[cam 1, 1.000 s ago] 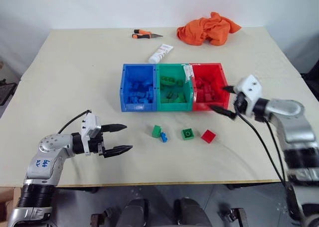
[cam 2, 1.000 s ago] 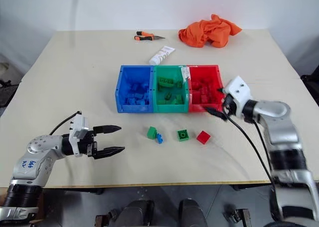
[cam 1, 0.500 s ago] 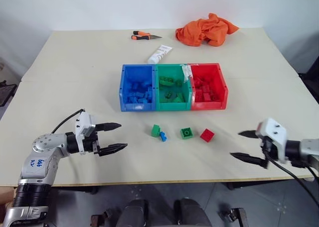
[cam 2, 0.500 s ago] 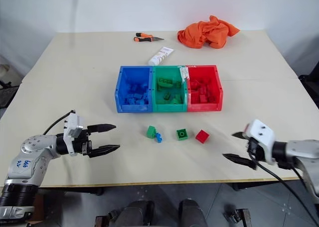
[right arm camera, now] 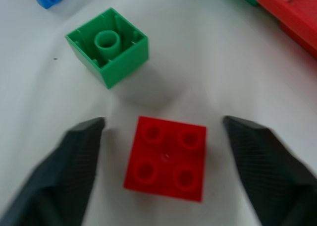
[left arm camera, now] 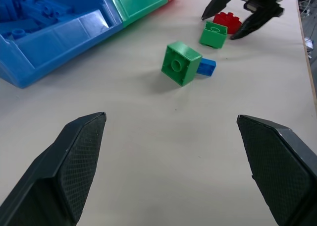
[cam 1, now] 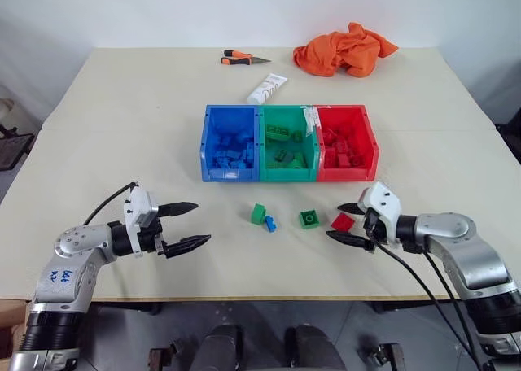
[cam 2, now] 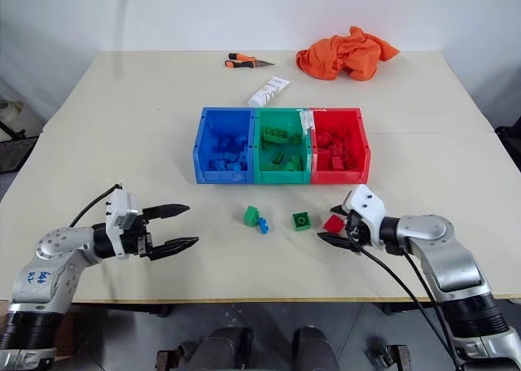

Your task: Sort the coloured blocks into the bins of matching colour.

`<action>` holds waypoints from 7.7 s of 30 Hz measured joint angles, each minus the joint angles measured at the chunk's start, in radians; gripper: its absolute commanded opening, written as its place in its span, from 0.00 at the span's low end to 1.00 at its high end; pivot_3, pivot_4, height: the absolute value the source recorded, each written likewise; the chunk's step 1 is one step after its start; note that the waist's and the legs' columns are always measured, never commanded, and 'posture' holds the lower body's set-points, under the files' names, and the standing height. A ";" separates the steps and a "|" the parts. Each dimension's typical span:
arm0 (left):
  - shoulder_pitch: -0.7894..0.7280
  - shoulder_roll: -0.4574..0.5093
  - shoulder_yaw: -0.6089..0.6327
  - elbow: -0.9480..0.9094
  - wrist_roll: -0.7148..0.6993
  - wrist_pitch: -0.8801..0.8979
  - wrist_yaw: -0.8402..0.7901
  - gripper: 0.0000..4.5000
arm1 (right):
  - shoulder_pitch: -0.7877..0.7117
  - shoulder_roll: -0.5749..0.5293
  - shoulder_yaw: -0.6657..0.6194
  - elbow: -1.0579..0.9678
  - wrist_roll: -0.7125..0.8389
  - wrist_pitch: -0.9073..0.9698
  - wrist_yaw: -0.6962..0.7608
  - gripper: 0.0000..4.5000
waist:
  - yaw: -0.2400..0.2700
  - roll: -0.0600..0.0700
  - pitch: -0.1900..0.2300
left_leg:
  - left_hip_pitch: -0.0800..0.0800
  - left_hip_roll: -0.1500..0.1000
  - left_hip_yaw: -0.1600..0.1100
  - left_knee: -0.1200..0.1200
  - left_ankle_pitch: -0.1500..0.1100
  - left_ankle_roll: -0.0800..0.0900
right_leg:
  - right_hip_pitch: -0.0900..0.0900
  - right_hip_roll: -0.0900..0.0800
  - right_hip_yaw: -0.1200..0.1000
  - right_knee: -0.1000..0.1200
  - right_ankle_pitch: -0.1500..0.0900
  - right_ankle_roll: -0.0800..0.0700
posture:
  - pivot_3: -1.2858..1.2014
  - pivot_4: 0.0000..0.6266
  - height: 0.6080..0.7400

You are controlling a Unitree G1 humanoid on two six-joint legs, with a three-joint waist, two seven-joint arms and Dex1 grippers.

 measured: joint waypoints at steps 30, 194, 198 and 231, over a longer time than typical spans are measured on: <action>-0.043 -0.008 -0.006 0.012 -0.010 0.002 0.009 1.00 | -0.666 0.154 -0.027 0.758 -0.173 -0.320 -0.137 0.64 | -0.030 0.000 0.000 | -0.001 0.000 0.001 -0.001 0.000 -0.001 | -0.003 0.000 -0.001 0.003 0.000 0.000 | 0.52 0.24 1.00; -0.202 -0.242 -0.353 -0.121 0.244 0.282 0.539 1.00 | 0.020 -0.144 -0.201 0.041 0.203 -0.184 0.282 0.98 | 0.019 0.001 0.001 | 0.007 -0.001 -0.007 -0.001 -0.001 -0.001 | 0.015 0.001 -0.006 -0.009 0.000 -0.001 | 0.52 0.24 1.00; -0.214 -0.252 -0.366 -0.086 0.293 0.239 0.550 1.00 | 0.020 -0.144 -0.201 0.032 0.206 -0.183 0.272 0.98 | 0.023 0.001 0.001 | 0.008 -0.001 -0.007 -0.001 -0.001 -0.001 | 0.015 0.001 -0.006 -0.008 0.000 -0.001 | 0.52 0.24 1.00; -0.145 -0.211 -0.396 -0.372 0.114 0.512 0.424 1.00 | 0.001 -0.138 -0.200 0.063 0.201 -0.203 0.263 0.98 | 0.024 0.001 0.001 | 0.008 0.000 -0.008 -0.001 -0.001 -0.001 | 0.015 0.001 -0.006 -0.009 0.000 -0.001 | 0.52 0.24 1.00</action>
